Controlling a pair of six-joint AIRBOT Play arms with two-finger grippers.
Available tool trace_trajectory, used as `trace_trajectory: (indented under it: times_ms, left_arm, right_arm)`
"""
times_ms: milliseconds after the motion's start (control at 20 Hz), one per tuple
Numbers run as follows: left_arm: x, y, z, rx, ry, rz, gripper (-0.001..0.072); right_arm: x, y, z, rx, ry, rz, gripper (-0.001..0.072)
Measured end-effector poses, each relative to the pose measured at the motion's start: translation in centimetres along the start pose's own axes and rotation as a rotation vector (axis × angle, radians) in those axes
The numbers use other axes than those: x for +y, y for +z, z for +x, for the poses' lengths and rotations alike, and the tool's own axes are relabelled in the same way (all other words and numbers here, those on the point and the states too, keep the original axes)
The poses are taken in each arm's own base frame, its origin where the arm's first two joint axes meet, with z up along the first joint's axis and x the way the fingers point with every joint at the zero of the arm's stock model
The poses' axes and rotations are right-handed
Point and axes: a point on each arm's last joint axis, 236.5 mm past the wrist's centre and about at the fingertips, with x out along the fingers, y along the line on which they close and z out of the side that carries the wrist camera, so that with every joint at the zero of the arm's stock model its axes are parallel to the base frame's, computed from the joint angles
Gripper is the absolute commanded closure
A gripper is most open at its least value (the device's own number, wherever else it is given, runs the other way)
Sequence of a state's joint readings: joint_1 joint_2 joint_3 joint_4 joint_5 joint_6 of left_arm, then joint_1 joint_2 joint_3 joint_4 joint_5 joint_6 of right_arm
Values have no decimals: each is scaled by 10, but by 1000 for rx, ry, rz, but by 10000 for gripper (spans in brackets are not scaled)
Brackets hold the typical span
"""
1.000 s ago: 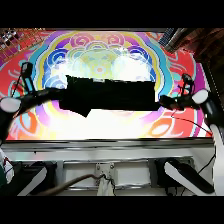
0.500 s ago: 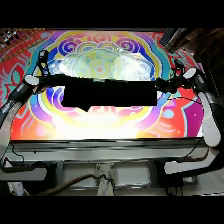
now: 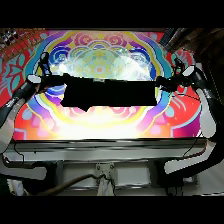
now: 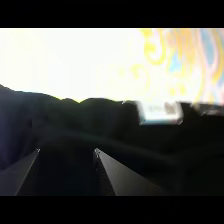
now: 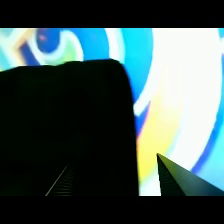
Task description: Fold the clothes and pants, and hang the long-sleeved shirts on hangers.
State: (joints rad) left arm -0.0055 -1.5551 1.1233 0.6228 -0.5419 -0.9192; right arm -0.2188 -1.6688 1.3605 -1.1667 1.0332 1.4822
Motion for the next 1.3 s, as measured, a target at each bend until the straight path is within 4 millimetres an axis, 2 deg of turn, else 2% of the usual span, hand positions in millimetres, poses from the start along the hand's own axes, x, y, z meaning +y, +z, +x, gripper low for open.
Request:
trace_trajectory:
  times_ms: [100,200,350,550,600,650,950,1000,1050,1100,1200,1250,1300]
  left_arm:
    - [-11,2,-7,3,-38,-37,351]
    - [-24,1,-9,12,-77,-61,351]
    - [-50,-8,-8,44,-132,-60,351]
    - [-84,-22,-3,81,-187,-31,371]
    - [-92,-26,-2,88,-198,-24,448]
    - [-100,-29,-1,95,-211,-25,467]
    - [-142,-33,0,135,-306,-7,467]
    - [-148,-31,1,144,-324,-2,468]
    - [-154,-30,2,159,-346,2,499]
    - [-160,-30,4,175,-365,4,499]
    - [-172,-35,8,225,-406,14,503]
    - [-177,-40,11,255,-415,22,562]
    - [-180,-49,15,296,-417,36,592]
  right_arm:
    - [-16,-6,-1,18,-6,28,159]
    - [-20,-12,0,34,38,56,158]
    - [-12,-21,1,59,113,61,158]
    - [-5,-21,6,55,164,77,160]
    - [-4,-20,9,53,175,86,160]
    - [-3,-20,12,56,185,94,160]
    - [15,-25,34,84,230,117,176]
    - [19,-27,38,90,231,112,282]
    - [22,-29,42,92,230,105,477]
    - [26,-31,45,100,230,99,673]
    - [33,-35,48,112,238,89,680]
    - [36,-35,47,113,240,85,680]
    - [38,-36,45,116,244,79,679]
